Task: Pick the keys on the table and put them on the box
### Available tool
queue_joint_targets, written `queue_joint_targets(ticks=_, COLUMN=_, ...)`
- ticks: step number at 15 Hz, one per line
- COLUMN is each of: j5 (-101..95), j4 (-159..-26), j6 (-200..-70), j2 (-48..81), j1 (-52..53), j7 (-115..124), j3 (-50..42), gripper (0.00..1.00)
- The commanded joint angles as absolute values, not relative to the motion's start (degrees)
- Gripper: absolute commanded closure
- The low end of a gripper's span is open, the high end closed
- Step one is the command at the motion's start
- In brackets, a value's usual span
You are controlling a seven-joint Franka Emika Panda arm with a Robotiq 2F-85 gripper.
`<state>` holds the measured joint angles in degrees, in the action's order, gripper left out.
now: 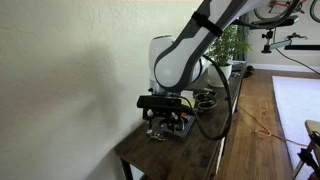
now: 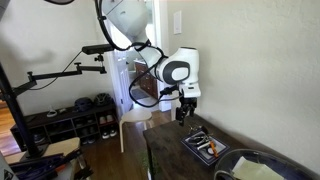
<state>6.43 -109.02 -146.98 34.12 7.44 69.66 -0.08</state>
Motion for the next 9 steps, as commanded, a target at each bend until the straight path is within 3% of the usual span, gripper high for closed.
queue_joint_targets(ticks=1, j5=7.35, j4=-105.94, j6=-146.90, j2=36.73, j1=9.64, j7=73.16, j3=-2.21, gripper=0.00)
queue_joint_targets(ticks=4, j5=7.29, j4=-104.26, j6=-146.69, j2=38.82, j1=9.89, j7=74.61, j3=-2.57, gripper=0.00)
queue_joint_targets(ticks=5, j5=7.18, j4=-103.86, j6=-146.61, j2=39.40, j1=10.08, j7=75.04, j3=-2.76, gripper=0.05)
queue_joint_targets(ticks=6, j5=7.23, j4=-103.39, j6=-146.54, j2=39.96, j1=10.19, j7=75.28, j3=-2.84, gripper=0.21)
queue_joint_targets(ticks=7, j5=7.27, j4=-103.09, j6=-146.53, j2=40.44, j1=10.22, j7=75.51, j3=-2.85, gripper=0.29)
queue_joint_targets(ticks=9, j5=7.38, j4=-102.52, j6=-146.43, j2=41.25, j1=10.23, j7=75.71, j3=-2.86, gripper=0.36)
